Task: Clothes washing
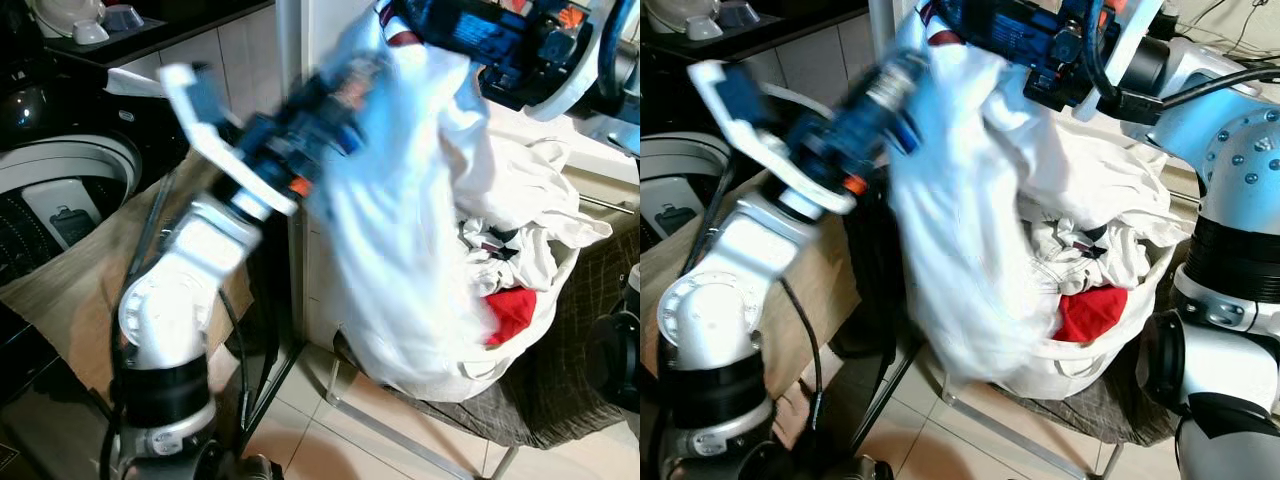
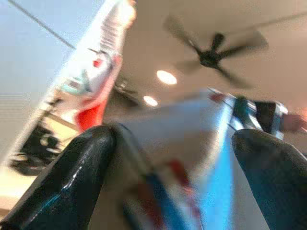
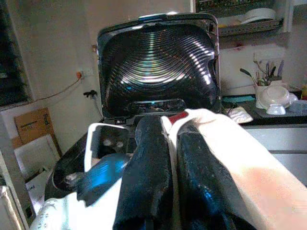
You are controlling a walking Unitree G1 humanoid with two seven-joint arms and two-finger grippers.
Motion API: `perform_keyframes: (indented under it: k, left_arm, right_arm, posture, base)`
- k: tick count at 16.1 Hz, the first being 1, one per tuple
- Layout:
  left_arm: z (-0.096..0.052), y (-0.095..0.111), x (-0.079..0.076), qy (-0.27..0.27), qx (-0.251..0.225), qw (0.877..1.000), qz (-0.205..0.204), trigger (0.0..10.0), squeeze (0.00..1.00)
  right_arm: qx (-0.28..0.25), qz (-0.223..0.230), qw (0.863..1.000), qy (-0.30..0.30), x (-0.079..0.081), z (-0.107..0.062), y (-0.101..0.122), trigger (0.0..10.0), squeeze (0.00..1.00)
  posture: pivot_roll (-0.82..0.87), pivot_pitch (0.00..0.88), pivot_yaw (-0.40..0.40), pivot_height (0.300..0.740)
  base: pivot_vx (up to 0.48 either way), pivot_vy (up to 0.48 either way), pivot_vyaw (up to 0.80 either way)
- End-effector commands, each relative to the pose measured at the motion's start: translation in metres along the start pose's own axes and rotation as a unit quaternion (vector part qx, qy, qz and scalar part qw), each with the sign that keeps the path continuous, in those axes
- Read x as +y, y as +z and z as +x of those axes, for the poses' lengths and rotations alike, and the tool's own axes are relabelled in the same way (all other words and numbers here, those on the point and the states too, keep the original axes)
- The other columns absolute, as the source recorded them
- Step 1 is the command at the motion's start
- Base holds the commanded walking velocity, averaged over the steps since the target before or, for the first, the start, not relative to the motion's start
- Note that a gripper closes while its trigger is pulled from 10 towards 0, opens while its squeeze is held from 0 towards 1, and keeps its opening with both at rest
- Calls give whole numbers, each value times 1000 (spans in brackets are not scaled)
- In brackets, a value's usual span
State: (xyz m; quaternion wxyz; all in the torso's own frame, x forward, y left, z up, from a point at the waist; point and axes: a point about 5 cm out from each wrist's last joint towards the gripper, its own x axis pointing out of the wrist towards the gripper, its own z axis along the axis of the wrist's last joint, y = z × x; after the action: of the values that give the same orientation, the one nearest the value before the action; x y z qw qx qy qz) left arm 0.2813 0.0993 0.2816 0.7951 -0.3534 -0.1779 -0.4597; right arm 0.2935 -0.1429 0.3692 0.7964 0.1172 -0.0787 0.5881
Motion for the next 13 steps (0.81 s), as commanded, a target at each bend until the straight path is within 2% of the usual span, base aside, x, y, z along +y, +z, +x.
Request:
perform_keyframes:
  k: [1, 2, 3, 6, 7, 8, 13]
  left_arm:
    - [2, 2, -2, -8, 6, 1000, 0, 10000, 1000]
    - [3, 0, -6, -19, 14, 1000, -7, 10000, 1000]
    - [6, -12, -7, -11, 64, 997, 30, 10000, 1000]
    - [10, -20, -9, -4, 92, 994, 59, 10000, 1000]
    - [12, -25, -12, -15, 103, 992, 64, 10000, 180]
    - [13, -25, -16, -28, 98, 993, 54, 10000, 0]
    - [12, -24, -22, -49, 87, 994, 45, 10000, 0]
  right_arm:
    - [-7, -9, 1000, 7, 6, -1, 4, 0, 0]
    - [-5, -12, 1000, 8, 7, -1, 4, 0, 0]
    - [-5, -13, 1000, 10, 8, 0, 3, 0, 0]
    - [-4, -13, 1000, 15, 10, 2, 2, 0, 0]
    - [0, -16, 1000, 17, 12, 4, 0, 0, 0]
    - [5, -18, 1000, 18, 13, 6, -1, 0, 0]
    - [35, -26, 999, 1, 11, 4, -14, 0, 0]
  posture:
    - [-57, 0, 9, 740]
    - [-58, 0, 10, 740]
    - [-58, 0, 12, 740]
    - [-60, 0, 14, 740]
    - [-58, 0, 14, 740]
    - [-59, 0, 14, 740]
    - [-55, 0, 13, 740]
  base:
    - [0, 0, 0]
    - [0, 0, 0]
    - [0, 0, 0]
    - [0, 0, 0]
    - [0, 0, 0]
    - [0, 0, 0]
    - [0, 0, 0]
